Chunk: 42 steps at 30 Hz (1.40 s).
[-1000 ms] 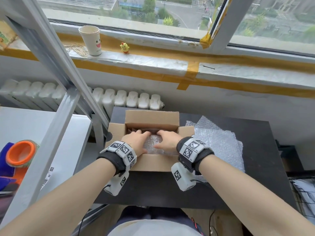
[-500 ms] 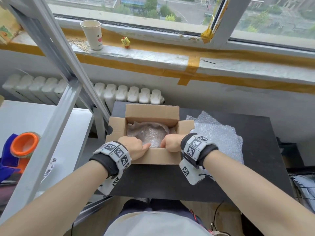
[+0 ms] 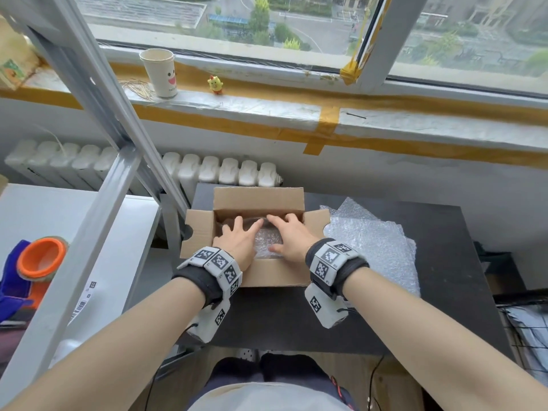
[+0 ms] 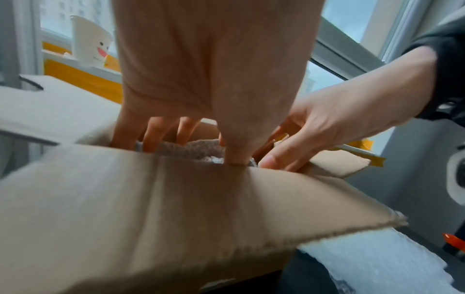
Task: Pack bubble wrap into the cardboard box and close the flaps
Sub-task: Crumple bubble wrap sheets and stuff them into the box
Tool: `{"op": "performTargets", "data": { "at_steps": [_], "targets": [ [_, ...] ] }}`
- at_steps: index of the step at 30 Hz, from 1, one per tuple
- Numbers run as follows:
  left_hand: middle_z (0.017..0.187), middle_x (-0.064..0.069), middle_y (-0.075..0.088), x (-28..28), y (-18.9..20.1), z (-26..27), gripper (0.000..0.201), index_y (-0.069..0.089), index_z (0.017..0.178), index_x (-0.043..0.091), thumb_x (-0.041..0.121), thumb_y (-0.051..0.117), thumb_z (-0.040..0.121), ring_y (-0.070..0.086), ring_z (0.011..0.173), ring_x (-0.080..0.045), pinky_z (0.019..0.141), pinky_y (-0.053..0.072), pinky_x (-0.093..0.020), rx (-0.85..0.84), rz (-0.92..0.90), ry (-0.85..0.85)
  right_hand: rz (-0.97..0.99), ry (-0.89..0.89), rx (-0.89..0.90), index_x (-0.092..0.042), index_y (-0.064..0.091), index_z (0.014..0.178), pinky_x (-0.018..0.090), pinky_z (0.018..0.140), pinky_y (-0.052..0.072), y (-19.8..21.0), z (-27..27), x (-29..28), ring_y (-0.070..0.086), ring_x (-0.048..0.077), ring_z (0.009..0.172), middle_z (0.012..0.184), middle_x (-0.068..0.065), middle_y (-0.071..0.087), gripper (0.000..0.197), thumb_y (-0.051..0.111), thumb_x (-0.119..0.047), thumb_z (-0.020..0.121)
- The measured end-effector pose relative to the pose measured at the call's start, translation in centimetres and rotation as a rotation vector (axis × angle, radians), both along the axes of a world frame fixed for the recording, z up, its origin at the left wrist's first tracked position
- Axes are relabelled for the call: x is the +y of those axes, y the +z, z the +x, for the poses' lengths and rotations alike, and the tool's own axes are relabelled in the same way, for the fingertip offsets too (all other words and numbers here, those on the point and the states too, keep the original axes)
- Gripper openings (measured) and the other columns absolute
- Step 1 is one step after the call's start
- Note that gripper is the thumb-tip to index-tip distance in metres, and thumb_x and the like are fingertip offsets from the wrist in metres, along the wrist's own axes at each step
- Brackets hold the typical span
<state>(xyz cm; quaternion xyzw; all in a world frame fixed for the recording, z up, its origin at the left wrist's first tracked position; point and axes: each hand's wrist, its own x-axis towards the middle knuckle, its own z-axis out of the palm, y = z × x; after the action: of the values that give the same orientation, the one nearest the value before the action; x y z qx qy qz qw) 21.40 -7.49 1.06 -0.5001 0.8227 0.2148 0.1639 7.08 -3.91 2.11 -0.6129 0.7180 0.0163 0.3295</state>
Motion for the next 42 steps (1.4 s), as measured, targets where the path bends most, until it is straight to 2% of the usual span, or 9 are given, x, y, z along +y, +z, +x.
{"op": "performTargets", "data": {
  "at_steps": [3, 7, 12, 16, 19, 23, 31, 36, 42],
  "targets": [
    [0.139, -0.017, 0.031, -0.7, -0.7, -0.2, 0.071, 0.01, 0.146, 0.037, 0.038, 0.054, 0.09, 0.041, 0.122, -0.044, 0.101, 0.039, -0.05, -0.03, 0.131, 0.054, 0.115, 0.02, 0.002, -0.029, 0.016, 0.148, 0.043, 0.109, 0.035, -0.4, 0.8, -0.2, 0.04, 0.04, 0.13, 0.145, 0.021, 0.027, 0.08, 0.063, -0.041, 0.085],
    [0.134, -0.017, 0.039, -0.8, -1.2, -0.1, 0.074, 0.014, 0.145, 0.037, 0.049, 0.056, 0.086, 0.048, 0.12, -0.039, 0.1, 0.041, -0.043, -0.025, 0.19, 0.085, 0.185, 0.01, -0.04, -0.027, 0.012, 0.149, 0.04, 0.11, 0.034, -1.1, 0.8, 0.0, 0.041, 0.038, 0.129, 0.142, 0.023, 0.033, 0.082, 0.061, -0.046, 0.085],
    [0.131, -0.011, 0.042, -0.7, 0.0, 0.5, 0.066, 0.027, 0.142, 0.033, 0.044, 0.059, 0.085, 0.053, 0.115, -0.032, 0.095, 0.045, -0.041, 0.017, 0.097, 0.028, 0.087, -0.024, -0.074, -0.028, 0.016, 0.148, 0.039, 0.11, 0.034, -0.9, 0.4, 0.4, 0.041, 0.035, 0.129, 0.141, 0.019, 0.036, 0.083, 0.065, -0.04, 0.083],
    [0.125, -0.006, 0.049, -0.3, 1.8, 0.7, 0.044, 0.046, 0.129, 0.026, 0.038, 0.055, 0.088, 0.054, 0.113, -0.026, 0.09, 0.047, -0.039, 0.032, -0.056, -0.009, -0.011, -0.052, -0.12, -0.025, 0.023, 0.147, 0.039, 0.111, 0.033, -0.5, 0.0, 1.1, 0.04, 0.029, 0.131, 0.141, 0.013, 0.039, 0.077, 0.066, -0.031, 0.084],
    [0.123, -0.006, 0.053, 0.2, 3.1, -0.2, 0.035, 0.052, 0.124, 0.02, 0.031, 0.048, 0.092, 0.053, 0.113, -0.026, 0.09, 0.047, -0.041, 0.162, -0.156, -0.01, -0.158, -0.101, -0.174, -0.017, 0.031, 0.145, 0.033, 0.113, 0.028, 1.0, -0.8, 2.1, 0.037, 0.023, 0.134, 0.145, 0.008, 0.04, 0.066, 0.063, -0.023, 0.087],
    [0.123, -0.007, 0.054, 1.9, 3.6, -2.5, 0.032, 0.052, 0.124, 0.016, 0.023, 0.044, 0.093, 0.051, 0.113, -0.028, 0.087, 0.048, -0.044, 0.368, -0.239, -0.064, -0.38, -0.254, -0.152, -0.015, 0.043, 0.137, 0.031, 0.109, 0.033, 2.6, -2.9, 4.9, 0.044, 0.02, 0.129, 0.141, 0.003, 0.047, 0.049, 0.056, -0.019, 0.09],
    [0.114, -0.008, 0.062, 8.4, 3.2, -9.9, 0.027, 0.061, 0.114, 0.009, 0.005, 0.051, 0.088, 0.059, 0.103, -0.029, 0.07, 0.053, -0.043, 0.658, -0.265, -0.261, -0.324, -0.449, -0.023, -0.019, 0.042, 0.138, 0.031, 0.108, 0.032, 2.3, -10.0, 12.2, 0.042, 0.02, 0.131, 0.144, 0.001, 0.043, 0.047, 0.054, -0.021, 0.093],
    [0.131, -0.004, 0.049, 11.3, 0.7, -14.0, 0.035, 0.047, 0.13, 0.016, 0.014, 0.044, 0.095, 0.049, 0.117, -0.024, 0.085, 0.05, -0.039, 0.474, -0.16, -0.334, -0.245, -0.467, 0.02, -0.02, 0.041, 0.139, 0.032, 0.109, 0.032, 0.0, -14.7, 15.2, 0.041, 0.018, 0.132, 0.145, 0.001, 0.041, 0.049, 0.054, -0.024, 0.092],
    [0.153, -0.01, 0.021, 11.4, -3.5, -17.6, 0.044, 0.03, 0.142, 0.02, 0.019, 0.038, 0.099, 0.024, 0.139, -0.027, 0.106, 0.037, -0.044, 0.172, -0.075, -0.26, -0.104, -0.363, 0.052, -0.019, 0.034, 0.143, 0.036, 0.113, 0.027, -4.7, -18.8, 16.2, 0.03, 0.021, 0.139, 0.151, 0.005, 0.031, 0.053, 0.052, -0.026, 0.093]
  ]
}}
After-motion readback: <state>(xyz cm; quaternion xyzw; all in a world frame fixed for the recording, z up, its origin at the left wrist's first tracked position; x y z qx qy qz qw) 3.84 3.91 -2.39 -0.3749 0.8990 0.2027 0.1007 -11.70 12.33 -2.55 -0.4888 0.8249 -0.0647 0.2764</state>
